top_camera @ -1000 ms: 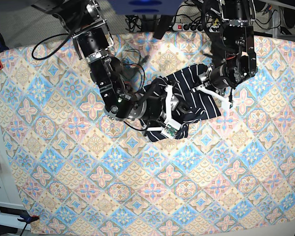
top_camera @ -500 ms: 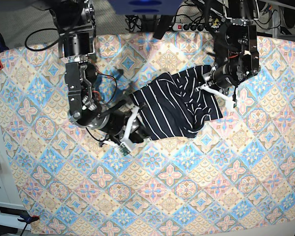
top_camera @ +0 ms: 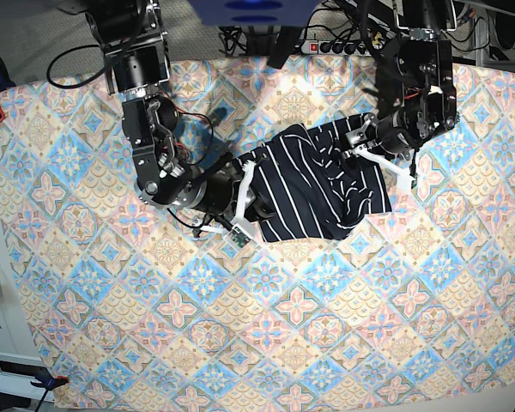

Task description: Fold the T-shirt properly

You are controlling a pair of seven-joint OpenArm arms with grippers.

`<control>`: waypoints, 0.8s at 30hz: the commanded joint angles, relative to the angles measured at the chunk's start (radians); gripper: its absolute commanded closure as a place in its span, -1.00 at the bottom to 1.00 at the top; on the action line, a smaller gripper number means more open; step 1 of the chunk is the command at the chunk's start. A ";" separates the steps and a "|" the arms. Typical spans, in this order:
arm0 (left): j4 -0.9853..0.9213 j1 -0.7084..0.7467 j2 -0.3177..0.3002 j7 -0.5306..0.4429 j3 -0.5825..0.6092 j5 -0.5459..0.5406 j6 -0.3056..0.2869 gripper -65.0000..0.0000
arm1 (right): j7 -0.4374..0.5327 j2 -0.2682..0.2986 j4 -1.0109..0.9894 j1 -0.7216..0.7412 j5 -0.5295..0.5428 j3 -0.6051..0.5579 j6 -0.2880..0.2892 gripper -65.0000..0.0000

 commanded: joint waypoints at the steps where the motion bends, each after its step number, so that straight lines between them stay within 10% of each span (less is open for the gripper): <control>1: 0.019 -0.007 -0.007 -0.010 -0.001 -0.012 -0.004 -0.45 | 0.020 -0.003 0.018 0.014 0.017 -0.008 0.003 0.90; 24: 0.233 0.146 0.028 -0.011 -0.221 -0.015 -0.007 -0.63 | 0.020 -0.006 -0.105 0.020 0.017 -0.206 0.003 0.90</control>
